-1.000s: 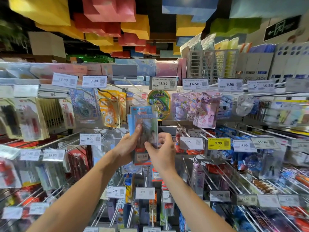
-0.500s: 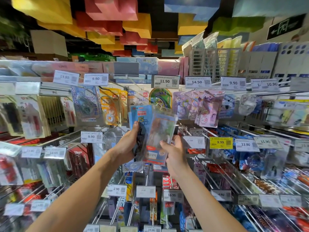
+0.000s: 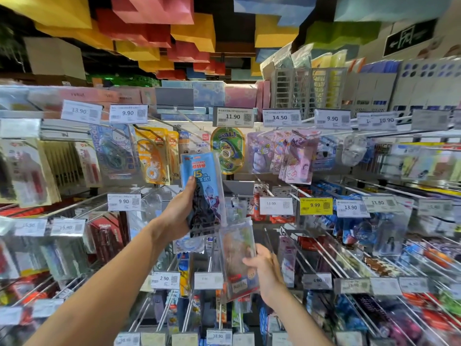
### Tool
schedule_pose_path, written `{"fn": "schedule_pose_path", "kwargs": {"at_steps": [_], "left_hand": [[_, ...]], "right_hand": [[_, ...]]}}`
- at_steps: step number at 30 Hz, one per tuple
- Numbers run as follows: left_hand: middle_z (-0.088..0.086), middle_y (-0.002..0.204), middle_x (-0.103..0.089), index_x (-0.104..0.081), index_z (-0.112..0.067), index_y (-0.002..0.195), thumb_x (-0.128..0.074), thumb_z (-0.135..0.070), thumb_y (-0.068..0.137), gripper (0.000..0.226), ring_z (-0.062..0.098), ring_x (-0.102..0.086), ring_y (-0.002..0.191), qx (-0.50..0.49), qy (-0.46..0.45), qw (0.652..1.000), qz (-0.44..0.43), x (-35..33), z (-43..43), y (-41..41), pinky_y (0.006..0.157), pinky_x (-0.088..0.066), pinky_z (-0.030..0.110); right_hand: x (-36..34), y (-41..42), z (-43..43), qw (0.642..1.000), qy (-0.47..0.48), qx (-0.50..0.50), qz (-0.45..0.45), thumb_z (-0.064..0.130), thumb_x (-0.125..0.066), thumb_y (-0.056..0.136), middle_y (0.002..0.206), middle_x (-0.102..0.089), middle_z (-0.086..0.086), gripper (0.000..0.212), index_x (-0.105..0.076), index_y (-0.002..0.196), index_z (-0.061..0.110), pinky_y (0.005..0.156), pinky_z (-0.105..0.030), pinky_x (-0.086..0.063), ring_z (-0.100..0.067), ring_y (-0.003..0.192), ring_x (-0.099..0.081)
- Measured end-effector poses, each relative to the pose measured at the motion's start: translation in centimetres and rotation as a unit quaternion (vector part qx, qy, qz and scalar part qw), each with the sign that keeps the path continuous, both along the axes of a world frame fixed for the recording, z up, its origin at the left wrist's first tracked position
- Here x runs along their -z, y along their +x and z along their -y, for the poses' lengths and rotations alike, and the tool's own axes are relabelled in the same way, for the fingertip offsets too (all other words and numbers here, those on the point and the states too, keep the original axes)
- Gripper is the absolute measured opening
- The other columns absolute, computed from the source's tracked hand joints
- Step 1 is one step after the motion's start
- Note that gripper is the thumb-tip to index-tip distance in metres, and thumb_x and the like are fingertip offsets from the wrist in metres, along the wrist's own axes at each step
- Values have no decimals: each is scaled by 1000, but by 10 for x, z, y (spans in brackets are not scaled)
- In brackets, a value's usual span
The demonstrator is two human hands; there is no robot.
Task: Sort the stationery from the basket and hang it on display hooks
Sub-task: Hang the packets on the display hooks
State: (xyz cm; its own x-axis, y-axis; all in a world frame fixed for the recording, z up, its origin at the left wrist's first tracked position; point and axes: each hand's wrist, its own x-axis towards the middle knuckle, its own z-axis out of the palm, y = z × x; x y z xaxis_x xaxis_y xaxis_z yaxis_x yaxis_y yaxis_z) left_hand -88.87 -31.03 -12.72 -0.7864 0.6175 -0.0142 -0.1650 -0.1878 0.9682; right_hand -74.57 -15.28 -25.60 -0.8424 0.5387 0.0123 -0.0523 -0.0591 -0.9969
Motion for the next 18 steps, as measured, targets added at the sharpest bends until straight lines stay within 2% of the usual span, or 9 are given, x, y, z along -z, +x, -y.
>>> {"fn": "schedule_pose_path", "kwargs": {"at_steps": [4, 7, 9, 10, 12, 15, 16, 18], "left_hand": [[12, 114, -77, -64, -19, 130, -36, -65, 101, 61, 29, -74, 105, 11, -10, 1000, 0, -1, 2, -2, 93, -56, 47], [11, 106, -78, -65, -17, 128, -35, -65, 102, 63, 27, -75, 95, 15, -20, 1000, -6, -3, 1, -4, 90, -57, 45], [12, 106, -77, -65, -15, 128, -36, -66, 101, 64, 29, -73, 94, 16, -24, 1000, -3, -5, 1, -5, 92, -57, 46], [13, 105, -77, -65, -14, 128, -37, -66, 101, 64, 29, -73, 92, 15, -25, 1000, -2, -5, 1, -4, 90, -57, 46], [13, 102, -77, -65, -14, 126, -38, -65, 101, 63, 28, -73, 87, 19, -24, 1000, -1, -5, 2, -5, 84, -57, 44], [14, 110, -76, -65, -16, 128, -38, -64, 101, 62, 29, -74, 93, 23, -26, 999, -3, -4, 3, -6, 86, -57, 44], [13, 114, -76, -64, -18, 129, -37, -64, 101, 61, 29, -74, 98, 24, -28, 999, -7, -4, 4, -6, 88, -56, 44], [12, 121, -74, -63, -21, 131, -37, -65, 101, 60, 31, -71, 110, 26, -35, 999, -12, -4, 5, -6, 96, -55, 47]], "right_hand": [[-9, 2, -8, 999, -6, 30, 17, 3, -63, 70, 95, -76, -12, 25, -71, 93, 3, 83, -37, -48, -25, 90, -68], [-3, 1, -17, 997, -11, 46, 54, -9, -57, 81, 93, -69, -22, 15, -62, 96, -8, 72, -35, -42, -24, 83, -60], [0, -1, -20, 997, -6, 61, 55, -9, -58, 83, 97, -64, -33, 15, -53, 97, -12, 72, -35, -37, -23, 82, -55], [-2, -1, -19, 997, -10, 62, 45, -8, -59, 84, 97, -66, -30, 14, -54, 96, -9, 74, -36, -39, -23, 84, -58], [-12, -2, -13, 998, -5, 52, 20, -1, -63, 83, 99, -71, -14, 22, -61, 105, 1, 81, -37, -44, -24, 95, -63], [-17, -11, -10, 1000, 9, 5, 11, 5, -64, 91, 107, -66, 5, 25, -59, 113, 17, 90, -34, -42, -20, 107, -59], [-16, -15, -10, 1000, 0, -3, 14, 4, -62, 93, 113, -64, 7, 29, -56, 118, 18, 94, -33, -41, -19, 112, -56], [-12, -24, -12, 1000, -22, -17, 13, 3, -61, 96, 126, -59, 0, 48, -45, 141, 9, 98, -33, -38, -20, 116, -52]]}}
